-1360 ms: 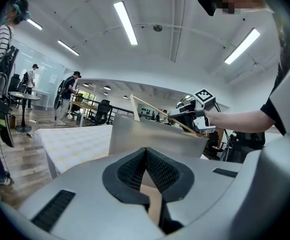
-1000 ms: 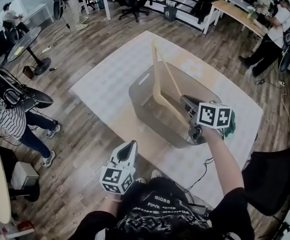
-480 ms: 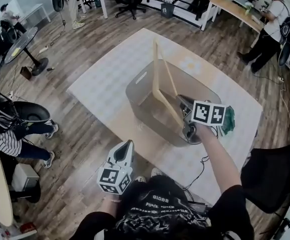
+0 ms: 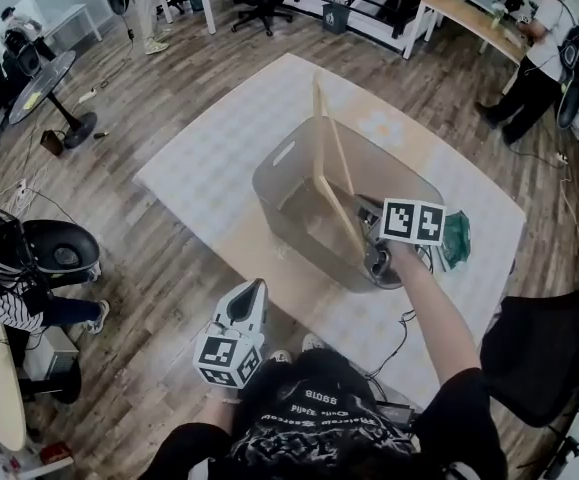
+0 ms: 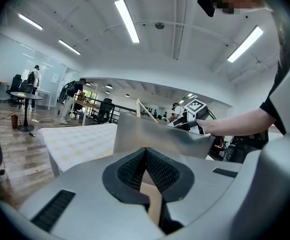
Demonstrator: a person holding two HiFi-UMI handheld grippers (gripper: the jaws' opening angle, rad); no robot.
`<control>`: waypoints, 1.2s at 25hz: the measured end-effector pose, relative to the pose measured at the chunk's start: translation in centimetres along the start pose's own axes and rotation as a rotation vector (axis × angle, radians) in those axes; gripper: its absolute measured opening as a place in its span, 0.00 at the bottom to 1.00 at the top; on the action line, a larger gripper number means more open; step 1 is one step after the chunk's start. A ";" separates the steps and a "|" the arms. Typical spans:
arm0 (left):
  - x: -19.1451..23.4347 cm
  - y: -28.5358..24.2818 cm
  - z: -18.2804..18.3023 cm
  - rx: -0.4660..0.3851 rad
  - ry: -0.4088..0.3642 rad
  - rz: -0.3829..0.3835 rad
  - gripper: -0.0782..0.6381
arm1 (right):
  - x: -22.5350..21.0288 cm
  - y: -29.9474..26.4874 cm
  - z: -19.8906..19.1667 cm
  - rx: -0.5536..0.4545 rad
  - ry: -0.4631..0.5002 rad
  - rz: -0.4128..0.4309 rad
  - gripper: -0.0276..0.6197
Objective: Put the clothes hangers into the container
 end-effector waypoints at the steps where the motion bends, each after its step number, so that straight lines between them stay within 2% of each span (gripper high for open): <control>1: 0.1 0.0 -0.1 0.000 0.000 -0.001 0.14 | -0.1 -0.3 -0.3 0.013 0.005 -0.002 0.12; 7: 0.4 -0.1 0.1 0.001 -0.006 -0.001 0.14 | -0.8 -1.7 -1.4 0.087 0.076 -0.041 0.12; 12: -0.3 0.1 -0.3 -0.003 -0.016 0.002 0.14 | -2.0 -2.2 -3.4 0.181 0.074 -0.070 0.11; 17: -1.7 -1.4 0.2 0.004 -0.021 -0.007 0.14 | -2.8 -2.2 -2.7 0.208 0.063 -0.055 0.11; 23: -1.8 -1.2 0.2 0.003 -0.036 -0.020 0.14 | -4.1 -1.4 -2.4 0.144 -0.020 -0.107 0.12; 26: -1.5 -0.7 0.3 0.004 -0.038 -0.021 0.14 | -5.2 -1.0 -2.5 0.126 -0.058 -0.192 0.13; 28: -1.7 -0.6 0.3 0.004 -0.038 -0.023 0.14 | -6.5 -0.5 -2.6 0.112 -0.119 -0.256 0.12; 30: -2.0 -0.6 0.1 0.005 -0.039 -0.025 0.14 | -7.6 -0.1 -2.6 0.099 -0.179 -0.284 0.08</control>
Point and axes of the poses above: the fingertips, and each gripper's own axes: y backward along the fingers, x to its left, z out of its top, the point moved 1 cm from there along y, backward along the fingers, and after that the axes turned 9 degrees about z, right-handed, at the moved point
